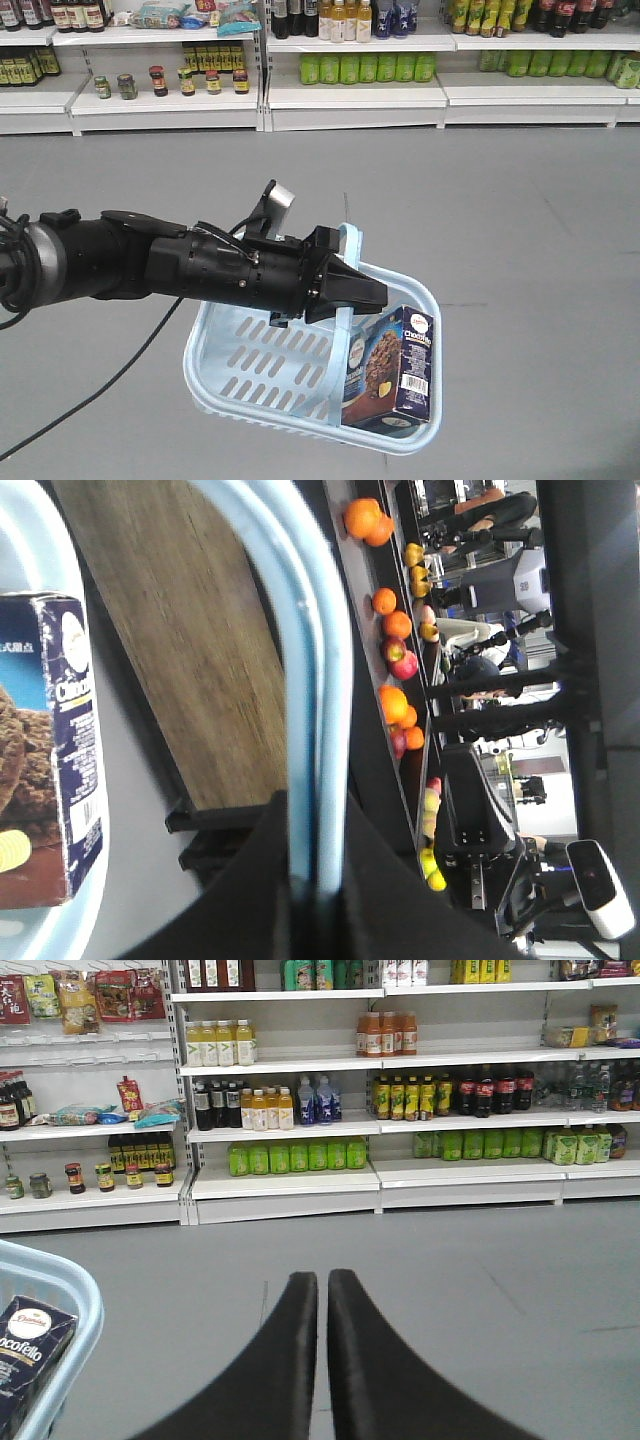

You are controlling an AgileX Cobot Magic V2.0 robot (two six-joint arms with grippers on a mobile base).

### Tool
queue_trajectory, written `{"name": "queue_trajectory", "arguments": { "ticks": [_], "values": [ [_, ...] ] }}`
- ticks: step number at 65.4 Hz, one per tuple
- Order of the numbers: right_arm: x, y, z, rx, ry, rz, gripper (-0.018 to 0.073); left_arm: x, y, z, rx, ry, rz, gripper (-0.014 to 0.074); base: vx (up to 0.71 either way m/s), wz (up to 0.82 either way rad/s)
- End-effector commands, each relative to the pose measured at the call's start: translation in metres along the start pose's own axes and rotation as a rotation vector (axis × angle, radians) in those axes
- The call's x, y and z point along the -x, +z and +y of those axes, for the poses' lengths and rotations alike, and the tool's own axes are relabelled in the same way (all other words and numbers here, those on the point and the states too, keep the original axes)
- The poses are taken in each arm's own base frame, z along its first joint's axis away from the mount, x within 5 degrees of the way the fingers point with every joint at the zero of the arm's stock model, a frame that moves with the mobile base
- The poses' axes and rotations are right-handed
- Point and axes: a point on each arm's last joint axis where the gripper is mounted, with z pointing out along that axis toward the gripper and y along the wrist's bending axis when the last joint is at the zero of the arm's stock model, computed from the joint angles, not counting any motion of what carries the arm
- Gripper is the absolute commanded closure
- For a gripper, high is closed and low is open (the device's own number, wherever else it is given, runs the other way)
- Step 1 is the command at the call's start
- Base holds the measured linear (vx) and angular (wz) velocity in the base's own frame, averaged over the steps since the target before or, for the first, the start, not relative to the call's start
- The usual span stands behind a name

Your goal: Left arm holds basket, right arm returns cookies

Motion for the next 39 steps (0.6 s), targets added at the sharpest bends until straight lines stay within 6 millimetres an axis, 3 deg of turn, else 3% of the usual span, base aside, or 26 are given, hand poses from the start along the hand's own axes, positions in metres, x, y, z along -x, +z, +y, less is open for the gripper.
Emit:
{"name": "queue_trajectory", "arguments": {
  "ticks": [1, 39],
  "values": [
    [0.001, 0.0, 0.0007, 0.008, -0.016, -0.061, 0.0565, 0.0038, -0.0089, -0.0419, -0.16, 0.039, -0.048, 0.06, 0.44, 0.05],
    [0.001, 0.0, 0.0007, 0.008, -0.016, -0.061, 0.0565, 0.0038, -0.0089, -0.0419, -0.16, 0.039, -0.048, 0.06, 0.41, 0.02]
  ]
}}
